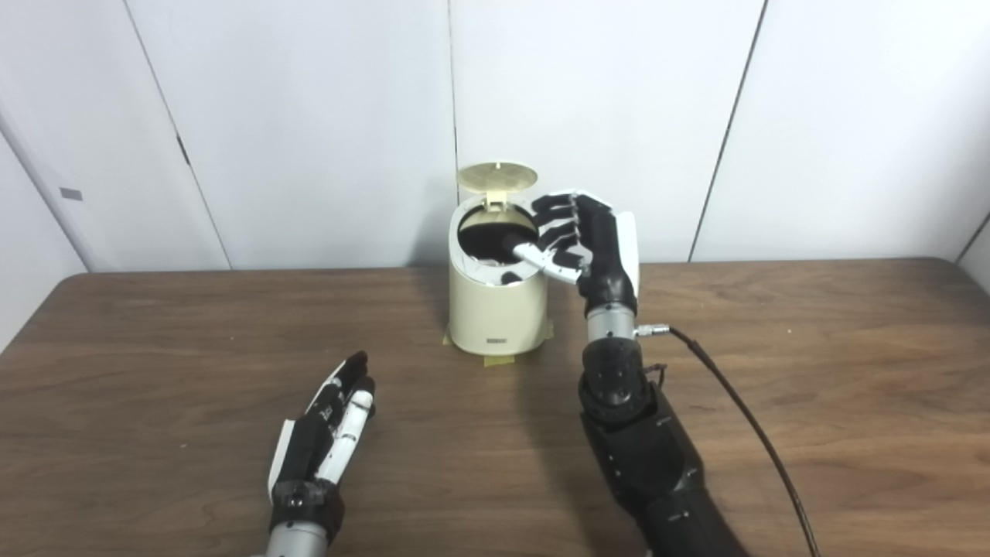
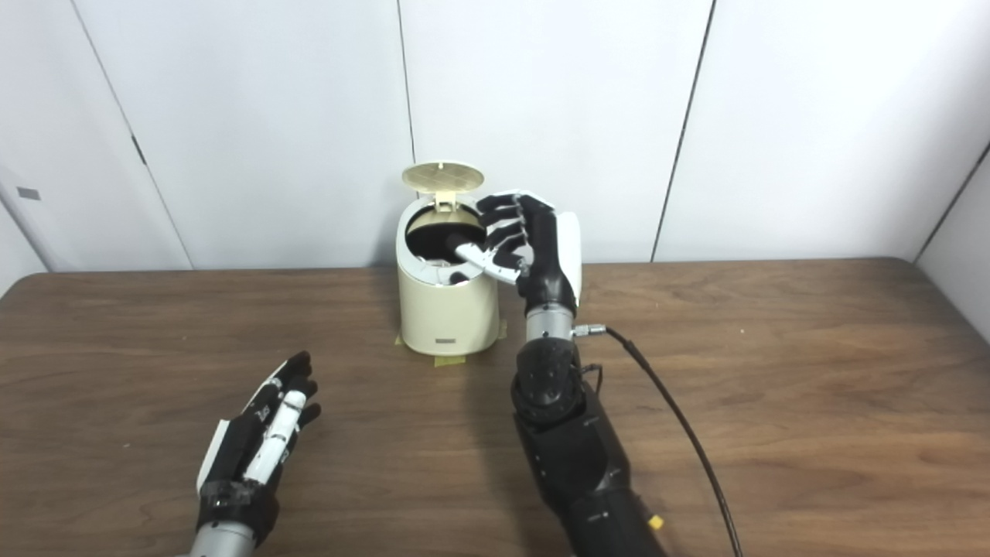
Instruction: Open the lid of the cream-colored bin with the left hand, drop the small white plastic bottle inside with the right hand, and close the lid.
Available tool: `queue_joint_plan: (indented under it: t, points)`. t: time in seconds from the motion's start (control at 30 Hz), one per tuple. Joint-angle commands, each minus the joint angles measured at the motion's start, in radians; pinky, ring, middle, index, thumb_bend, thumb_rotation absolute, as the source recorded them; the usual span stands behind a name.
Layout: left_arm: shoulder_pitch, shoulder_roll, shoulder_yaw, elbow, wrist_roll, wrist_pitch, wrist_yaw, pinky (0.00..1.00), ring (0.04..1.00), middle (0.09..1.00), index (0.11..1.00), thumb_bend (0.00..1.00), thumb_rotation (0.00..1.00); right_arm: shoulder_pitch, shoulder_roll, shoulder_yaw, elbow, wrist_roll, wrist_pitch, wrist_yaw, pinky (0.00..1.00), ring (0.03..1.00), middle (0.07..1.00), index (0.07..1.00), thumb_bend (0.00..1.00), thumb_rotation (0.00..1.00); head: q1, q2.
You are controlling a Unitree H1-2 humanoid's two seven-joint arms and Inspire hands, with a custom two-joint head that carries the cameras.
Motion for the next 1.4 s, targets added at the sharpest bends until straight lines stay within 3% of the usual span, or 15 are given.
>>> queue_joint_plan:
  t: [0.0,0.17,0.4,0.6,0.83,0.97,1.0,1.03,1.07,1.1,1.13,1.17,1.2,1.27,1.37]
  points:
    - [-0.009,0.000,0.001,-0.008,-0.003,-0.023,-0.005,0.91,0.930,0.936,0.917,0.40,0.54,-0.021,0.014,-0.064,-0.055,0.126,0.067,0.046,0.33,0.391,0.508,0.496,0.52,0.00,-0.002,-0.001]
    - [-0.013,0.009,0.002,-0.001,0.002,-0.018,-0.009,0.91,0.929,0.934,0.914,0.40,0.52,-0.012,0.052,-0.169,-0.135,0.314,0.162,0.093,0.34,0.390,0.508,0.497,0.52,0.00,-0.006,-0.004]
    - [-0.021,0.018,0.003,0.016,0.003,-0.021,-0.015,0.91,0.927,0.930,0.912,0.42,0.50,0.002,0.088,-0.289,-0.255,0.515,0.364,0.052,0.33,0.377,0.502,0.505,0.52,0.00,-0.014,-0.012]
    - [-0.032,0.022,0.008,0.025,-0.006,-0.027,-0.018,0.92,0.938,0.948,0.920,0.39,0.49,0.056,0.059,-0.277,-0.343,0.532,0.442,0.066,0.34,0.371,0.484,0.507,0.52,0.00,-0.017,-0.019]
    - [-0.045,0.029,0.021,0.037,-0.016,-0.035,-0.022,0.93,0.935,0.932,0.929,0.40,0.51,0.129,-0.001,-0.244,-0.422,0.556,0.459,0.100,0.37,0.382,0.460,0.500,0.52,0.00,-0.023,-0.023]
    - [-0.051,0.028,0.032,0.038,-0.028,-0.033,-0.021,0.92,0.929,0.925,0.923,0.41,0.51,0.196,-0.071,-0.170,-0.482,0.503,0.456,0.150,0.42,0.402,0.489,0.518,0.52,0.00,-0.030,-0.024]
    - [-0.054,0.029,0.034,0.038,-0.028,-0.034,-0.021,0.92,0.931,0.930,0.929,0.40,0.51,0.219,-0.100,-0.144,-0.501,0.491,0.456,0.179,0.45,0.477,0.489,0.509,0.52,0.00,-0.031,-0.025]
    - [-0.056,0.029,0.035,0.038,-0.029,-0.034,-0.021,0.92,0.934,0.937,0.935,0.39,0.52,0.234,-0.120,-0.125,-0.515,0.483,0.456,0.200,0.52,0.560,0.595,0.502,0.51,0.09,-0.031,-0.025]
    - [-0.060,0.031,0.036,0.039,-0.027,-0.036,-0.022,0.92,0.935,0.939,0.937,0.39,0.52,0.257,-0.151,-0.100,-0.536,0.472,0.456,0.229,0.54,0.588,0.631,0.499,0.50,0.13,-0.033,-0.024]
    - [-0.063,0.033,0.036,0.039,-0.026,-0.038,-0.022,0.92,0.934,0.939,0.938,0.39,0.53,0.271,-0.169,-0.084,-0.549,0.467,0.457,0.246,0.63,0.681,0.720,0.672,0.50,0.42,-0.033,-0.024]
    - [-0.070,0.034,0.038,0.042,-0.027,-0.039,-0.022,0.92,0.933,0.939,0.938,0.39,0.53,0.288,-0.192,-0.067,-0.565,0.466,0.457,0.268,0.64,0.690,0.729,0.689,0.50,0.45,-0.035,-0.026]
    - [-0.078,0.034,0.039,0.042,-0.028,-0.037,-0.022,0.91,0.932,0.937,0.935,0.39,0.53,0.307,-0.213,-0.054,-0.583,0.471,0.458,0.293,0.70,0.758,0.790,0.765,0.50,0.61,-0.035,-0.026]
    - [-0.084,0.034,0.041,0.044,-0.030,-0.036,-0.021,0.91,0.932,0.938,0.935,0.38,0.53,0.317,-0.225,-0.047,-0.592,0.475,0.458,0.308,0.75,0.804,0.827,0.808,0.51,0.70,-0.037,-0.027]
    - [-0.101,0.038,0.038,0.048,-0.024,-0.035,-0.023,0.91,0.931,0.936,0.933,0.39,0.54,0.343,-0.250,-0.041,-0.611,0.509,0.457,0.359,0.83,0.876,0.888,0.878,0.54,0.80,-0.036,-0.029]
    - [-0.130,0.044,0.030,0.053,-0.010,-0.028,-0.022,0.90,0.923,0.931,0.932,0.41,0.56,0.372,-0.261,-0.048,-0.625,0.548,0.452,0.405,0.93,0.949,0.956,0.961,0.57,0.86,-0.034,-0.031]
